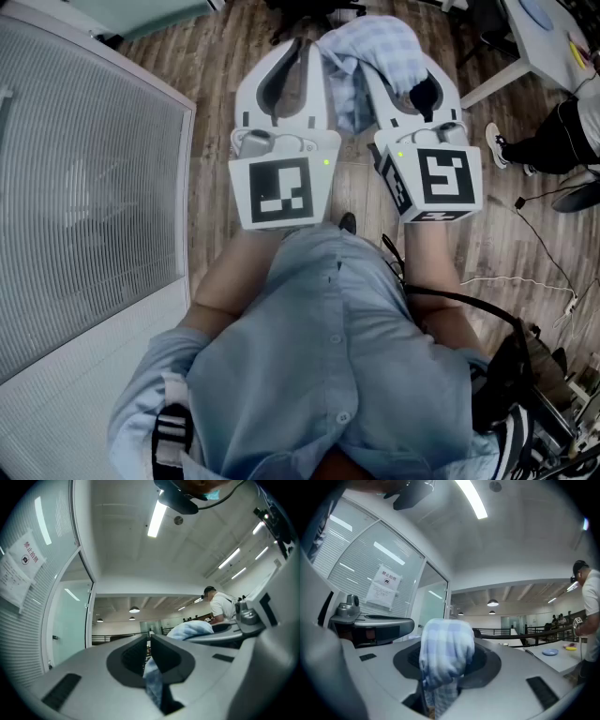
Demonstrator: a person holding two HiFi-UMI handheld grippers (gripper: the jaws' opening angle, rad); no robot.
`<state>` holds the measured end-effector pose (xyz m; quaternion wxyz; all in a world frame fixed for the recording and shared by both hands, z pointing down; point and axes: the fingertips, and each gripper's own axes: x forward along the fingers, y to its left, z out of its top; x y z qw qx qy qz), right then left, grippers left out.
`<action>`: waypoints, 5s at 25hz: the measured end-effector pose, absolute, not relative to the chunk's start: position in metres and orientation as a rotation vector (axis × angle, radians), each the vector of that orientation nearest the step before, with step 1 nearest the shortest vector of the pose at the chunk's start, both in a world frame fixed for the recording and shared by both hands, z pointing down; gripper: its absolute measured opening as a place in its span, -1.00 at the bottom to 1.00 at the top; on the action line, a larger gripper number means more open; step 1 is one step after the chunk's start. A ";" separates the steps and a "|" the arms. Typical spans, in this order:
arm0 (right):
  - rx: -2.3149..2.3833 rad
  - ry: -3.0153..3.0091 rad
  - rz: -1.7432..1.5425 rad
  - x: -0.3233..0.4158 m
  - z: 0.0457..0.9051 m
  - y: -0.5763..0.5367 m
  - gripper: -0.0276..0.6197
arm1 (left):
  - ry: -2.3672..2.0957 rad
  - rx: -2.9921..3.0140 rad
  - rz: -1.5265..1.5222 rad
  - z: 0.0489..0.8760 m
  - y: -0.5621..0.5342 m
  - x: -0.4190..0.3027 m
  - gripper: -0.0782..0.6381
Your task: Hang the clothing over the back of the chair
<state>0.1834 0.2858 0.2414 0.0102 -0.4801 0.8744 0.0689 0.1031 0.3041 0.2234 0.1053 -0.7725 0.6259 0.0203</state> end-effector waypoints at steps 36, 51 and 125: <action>-1.346 2.749 0.197 0.123 0.229 0.102 -0.38 | 1.887 -2.243 0.070 0.222 0.111 0.047 -0.71; -1.445 2.697 0.261 0.076 0.225 0.003 -0.38 | 1.838 -2.279 0.111 0.230 0.012 -0.004 -0.71; -1.725 3.058 0.442 -0.100 0.181 -0.495 0.30 | 1.667 -2.321 0.336 0.153 -0.448 -0.182 -0.71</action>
